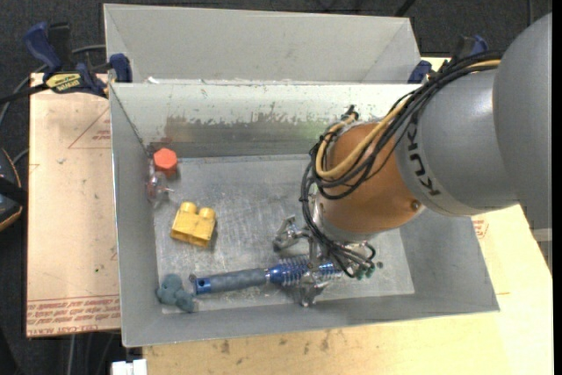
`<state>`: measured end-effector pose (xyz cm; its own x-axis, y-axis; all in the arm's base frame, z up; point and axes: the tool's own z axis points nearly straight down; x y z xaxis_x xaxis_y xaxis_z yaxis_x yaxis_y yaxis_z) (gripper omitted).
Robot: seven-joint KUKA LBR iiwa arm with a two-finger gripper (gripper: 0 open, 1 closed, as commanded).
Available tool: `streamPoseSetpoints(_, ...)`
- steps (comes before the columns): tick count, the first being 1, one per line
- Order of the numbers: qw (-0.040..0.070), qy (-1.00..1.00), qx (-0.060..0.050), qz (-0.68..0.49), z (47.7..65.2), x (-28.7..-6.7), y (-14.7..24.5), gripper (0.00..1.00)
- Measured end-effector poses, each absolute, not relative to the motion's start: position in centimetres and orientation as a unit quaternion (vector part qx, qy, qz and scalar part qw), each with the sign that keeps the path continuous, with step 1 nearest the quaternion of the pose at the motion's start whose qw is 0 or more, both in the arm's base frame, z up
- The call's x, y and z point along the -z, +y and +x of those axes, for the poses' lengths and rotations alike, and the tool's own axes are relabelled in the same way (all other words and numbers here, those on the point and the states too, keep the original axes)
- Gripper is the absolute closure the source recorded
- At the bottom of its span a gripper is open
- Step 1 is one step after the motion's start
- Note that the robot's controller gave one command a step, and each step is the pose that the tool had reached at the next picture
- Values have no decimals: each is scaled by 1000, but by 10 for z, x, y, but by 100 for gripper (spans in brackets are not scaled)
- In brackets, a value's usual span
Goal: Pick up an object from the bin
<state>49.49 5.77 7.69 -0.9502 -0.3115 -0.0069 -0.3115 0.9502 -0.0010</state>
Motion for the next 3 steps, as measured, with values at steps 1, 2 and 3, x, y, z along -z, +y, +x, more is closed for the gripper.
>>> streamPoseSetpoints(1,6,987,-1,-158,496,-79,59,100)
streamPoseSetpoints(2,2,988,0,-157,497,-126,60,100)
streamPoseSetpoints(3,3,988,0,-156,498,-171,60,100)
